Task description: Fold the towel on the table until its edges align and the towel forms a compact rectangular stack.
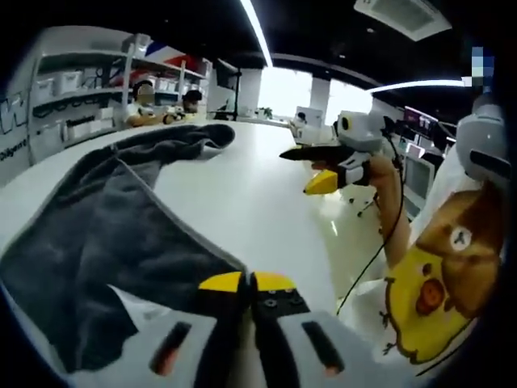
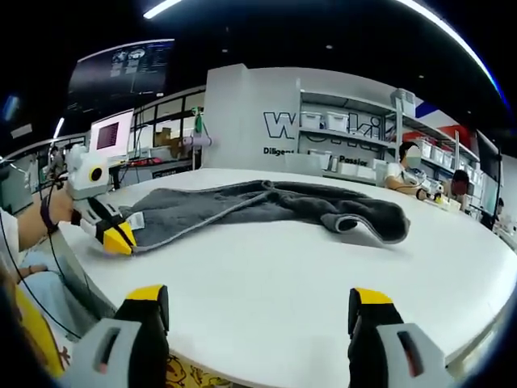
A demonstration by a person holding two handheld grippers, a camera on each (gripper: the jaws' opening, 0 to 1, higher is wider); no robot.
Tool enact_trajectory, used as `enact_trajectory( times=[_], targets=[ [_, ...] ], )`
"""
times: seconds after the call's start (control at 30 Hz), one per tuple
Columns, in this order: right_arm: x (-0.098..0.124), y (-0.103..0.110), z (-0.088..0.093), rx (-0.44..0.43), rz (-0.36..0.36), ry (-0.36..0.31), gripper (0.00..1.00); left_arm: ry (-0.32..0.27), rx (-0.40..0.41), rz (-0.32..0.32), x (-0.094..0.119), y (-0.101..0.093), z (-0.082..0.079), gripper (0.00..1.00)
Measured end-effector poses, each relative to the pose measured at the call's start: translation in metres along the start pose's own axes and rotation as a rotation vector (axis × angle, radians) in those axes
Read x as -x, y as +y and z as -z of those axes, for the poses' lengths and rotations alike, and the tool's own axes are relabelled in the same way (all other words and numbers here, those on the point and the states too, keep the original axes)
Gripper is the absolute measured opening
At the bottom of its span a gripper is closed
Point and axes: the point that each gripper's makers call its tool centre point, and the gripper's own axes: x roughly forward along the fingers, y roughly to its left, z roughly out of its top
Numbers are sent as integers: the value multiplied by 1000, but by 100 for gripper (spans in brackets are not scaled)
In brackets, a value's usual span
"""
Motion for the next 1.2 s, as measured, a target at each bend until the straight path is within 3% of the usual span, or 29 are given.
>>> enact_trajectory(
  times=[0.13, 0.2, 0.27, 0.43, 0.47, 0.53, 0.6, 0.63, 0.7, 0.8, 0.93, 1.2],
  targets=[
    [1, -1, 0, 1, 2, 1, 96, -15, 23, -20, 6, 1, -4, 25],
    [1, -1, -1, 1, 1, 0, 96, -25, 35, -30, 10, 1, -6, 26],
    [0, -1, -1, 4, 0, 0, 96, -104, 78, -82, 24, 7, -21, 28],
    [-2, -1, -2, 8, -3, 4, 96, -263, 115, -297, 79, 32, -40, 33],
    [-2, -1, -2, 7, -2, 4, 96, -312, 133, -368, 99, 41, -42, 33],
    [-4, -1, -2, 8, -3, 7, 96, -395, 169, -459, 131, 50, -41, 34],
    [-5, 0, -2, 11, -5, 9, 96, -439, 207, -554, 163, 58, -32, 34],
    [-6, 1, -2, 13, -8, 10, 96, -447, 211, -594, 173, 61, -28, 35],
    [-9, 3, -3, 14, -13, 10, 96, -447, 214, -754, 211, 69, -10, 38],
    [-12, 7, -3, 19, -21, 15, 96, -421, 221, -860, 237, 68, 10, 44],
    [-14, 12, -5, 29, -30, 18, 96, -403, 245, -878, 242, 60, 28, 51],
    [-14, 16, -5, 41, -42, 23, 96, -341, 301, -876, 230, 50, 62, 66]
  ],
)
